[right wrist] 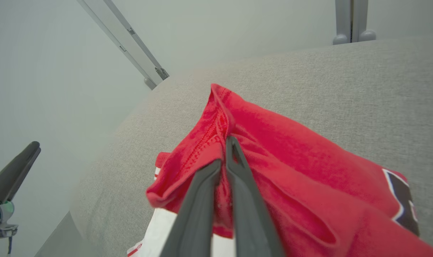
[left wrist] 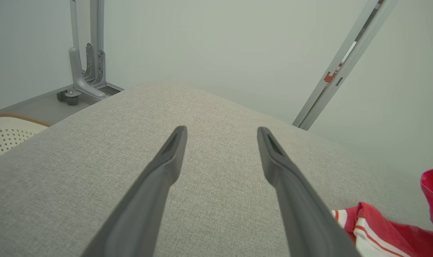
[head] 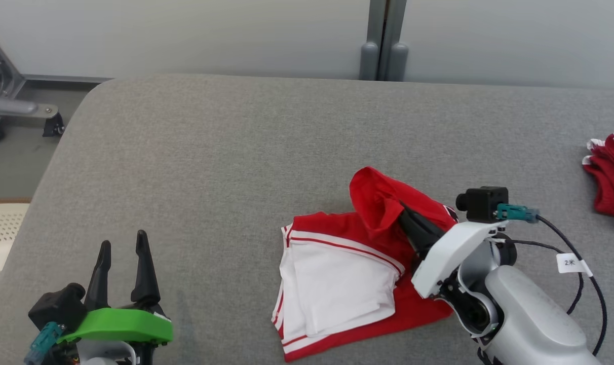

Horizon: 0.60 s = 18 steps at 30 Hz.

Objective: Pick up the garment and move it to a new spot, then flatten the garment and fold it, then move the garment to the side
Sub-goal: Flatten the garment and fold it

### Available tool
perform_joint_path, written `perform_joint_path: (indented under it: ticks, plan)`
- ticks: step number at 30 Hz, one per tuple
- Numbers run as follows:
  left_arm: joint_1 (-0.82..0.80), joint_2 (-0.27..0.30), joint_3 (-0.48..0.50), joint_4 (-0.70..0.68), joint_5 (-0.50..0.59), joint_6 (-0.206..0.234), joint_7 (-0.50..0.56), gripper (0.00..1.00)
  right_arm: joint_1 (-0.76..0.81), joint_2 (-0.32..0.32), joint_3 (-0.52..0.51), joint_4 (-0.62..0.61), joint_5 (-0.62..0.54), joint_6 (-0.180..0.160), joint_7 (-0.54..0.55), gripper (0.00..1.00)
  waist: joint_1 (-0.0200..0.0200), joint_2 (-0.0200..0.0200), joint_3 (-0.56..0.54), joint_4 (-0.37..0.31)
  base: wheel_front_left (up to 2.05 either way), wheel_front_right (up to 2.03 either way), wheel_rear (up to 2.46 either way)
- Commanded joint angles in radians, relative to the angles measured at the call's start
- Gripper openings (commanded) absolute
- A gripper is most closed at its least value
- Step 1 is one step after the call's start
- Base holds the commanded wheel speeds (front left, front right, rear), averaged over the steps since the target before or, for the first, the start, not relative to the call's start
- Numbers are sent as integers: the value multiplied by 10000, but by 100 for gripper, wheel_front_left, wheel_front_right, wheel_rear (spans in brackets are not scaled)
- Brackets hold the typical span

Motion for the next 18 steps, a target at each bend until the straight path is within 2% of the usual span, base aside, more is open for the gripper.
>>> perform_joint_path:
  ticks: [1, 8, 16, 17, 18]
  plan:
    - [60, 17, 44, 42, -53, -61, -23, 100, 107, 113, 100, -66, -131, -2, 102, 0, 0, 0, 94, 415, 0, 0, 0]
    - [-61, 0, 30, 164, -147, -54, -23, 100, -18, 900, 727, 631, -776, 0, 480, 0, 0, 0, 149, 1002, 0, 0, 0]
    - [-193, -11, 33, 203, -88, -61, -23, 100, -437, 1281, 1446, 1795, -1132, 0, 255, 0, 0, 0, 278, 1093, 0, 0, 0]
    - [-226, -11, 39, 205, -80, -63, -23, 100, -505, 1335, 1543, 1974, -1087, 0, 194, 7, 0, 0, 297, 1077, 0, 0, 0]
    - [-257, -12, 34, 205, -66, -64, -23, 100, -547, 1382, 1688, 2091, -1030, 0, 176, 33, 0, 0, 311, 1064, 0, 0, 0]
